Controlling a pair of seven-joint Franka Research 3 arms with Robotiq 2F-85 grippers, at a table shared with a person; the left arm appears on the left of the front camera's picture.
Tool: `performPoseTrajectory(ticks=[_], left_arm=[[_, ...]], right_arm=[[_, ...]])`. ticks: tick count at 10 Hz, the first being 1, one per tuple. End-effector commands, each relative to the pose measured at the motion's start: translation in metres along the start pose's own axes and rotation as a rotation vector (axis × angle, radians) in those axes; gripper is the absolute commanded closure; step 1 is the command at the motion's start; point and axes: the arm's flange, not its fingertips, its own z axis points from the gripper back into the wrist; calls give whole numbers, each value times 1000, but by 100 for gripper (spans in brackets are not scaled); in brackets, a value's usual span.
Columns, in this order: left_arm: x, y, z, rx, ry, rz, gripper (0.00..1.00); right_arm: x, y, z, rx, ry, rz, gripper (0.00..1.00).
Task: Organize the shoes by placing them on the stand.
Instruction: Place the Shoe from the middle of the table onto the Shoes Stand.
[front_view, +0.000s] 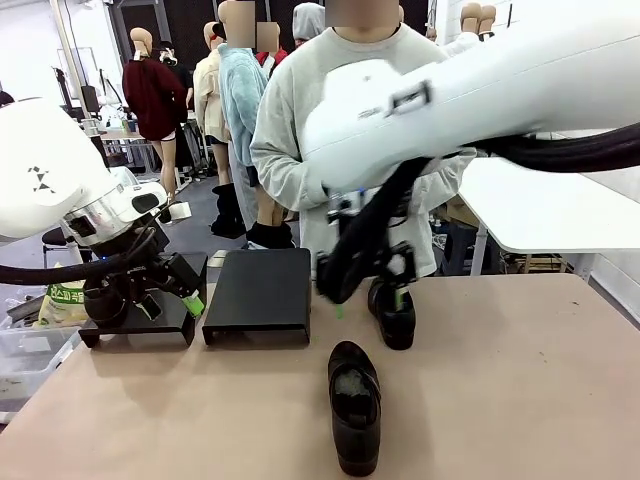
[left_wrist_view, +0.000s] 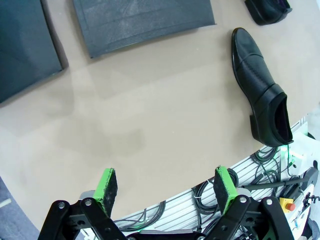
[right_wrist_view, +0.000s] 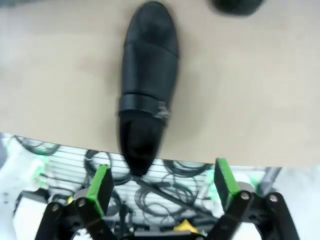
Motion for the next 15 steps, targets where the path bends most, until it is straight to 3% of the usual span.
performPoseTrajectory(ticks=[1,2,4,5,7,8,11,15], left_arm=[[0,0,0,0,0,0,0],[-2,-36,-13,-45,-50,-17,0],[0,-98,-41,27,-50,-44,0],[4,-119,-61,106,-67,-2,0],[7,-163,-84,127,-8,91,0],[10,-178,-94,160,23,124,0],[21,-219,-120,204,108,127,0],[25,-238,-152,231,112,162,0]], right_arm=[[-7,-79,-21,40,37,19,0],[-16,-111,-26,53,38,-2,0],[-23,-158,-45,88,74,-43,0],[-15,-177,-62,111,104,-43,0],[-19,-213,-76,171,92,-66,0],[-19,-191,-64,89,115,-55,0],[-19,-191,-64,89,115,-55,0],[-19,-191,-64,89,115,-55,0]])
